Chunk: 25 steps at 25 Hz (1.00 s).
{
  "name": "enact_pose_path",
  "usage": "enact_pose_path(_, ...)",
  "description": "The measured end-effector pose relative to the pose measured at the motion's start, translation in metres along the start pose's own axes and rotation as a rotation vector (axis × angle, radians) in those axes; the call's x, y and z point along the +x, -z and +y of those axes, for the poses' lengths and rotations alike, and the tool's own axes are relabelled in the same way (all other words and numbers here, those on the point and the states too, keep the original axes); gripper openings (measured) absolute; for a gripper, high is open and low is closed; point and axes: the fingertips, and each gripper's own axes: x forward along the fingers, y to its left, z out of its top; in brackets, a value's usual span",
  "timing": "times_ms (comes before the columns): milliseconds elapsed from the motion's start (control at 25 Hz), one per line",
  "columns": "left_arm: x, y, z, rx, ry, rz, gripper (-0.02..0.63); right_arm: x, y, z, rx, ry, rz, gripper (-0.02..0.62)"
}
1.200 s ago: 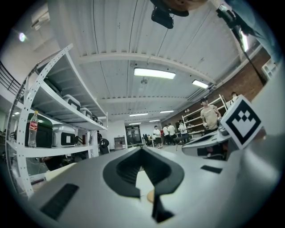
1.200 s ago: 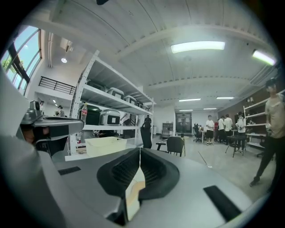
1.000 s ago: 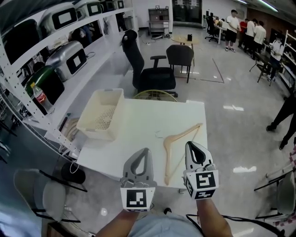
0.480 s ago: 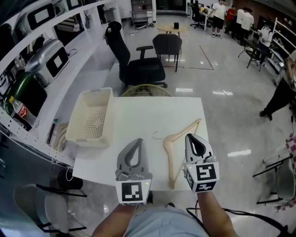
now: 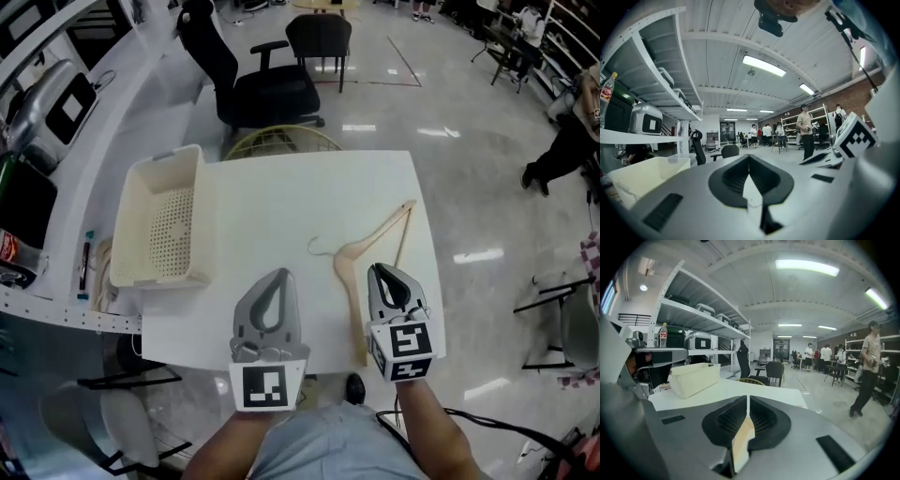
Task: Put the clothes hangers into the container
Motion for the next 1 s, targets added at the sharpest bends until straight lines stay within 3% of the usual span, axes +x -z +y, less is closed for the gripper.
enact_pose_path(400, 0.019, 0.05, 0.011, -0.035, 0.054, 0.114, 0.011, 0.027, 0.085, 0.02, 0.086, -0.01, 0.205, 0.021)
enact_pose_path(520, 0.025, 0.065, 0.012, -0.044, 0.073, 0.142, 0.012, 0.035, 0.105, 0.024, 0.09, -0.006, 0.261, 0.095)
enact_pose_path(1000, 0.042, 0.091, 0.026, -0.081, 0.094, 0.183, 0.012, 0.052, 0.142, 0.031, 0.037, 0.039, 0.478, 0.138)
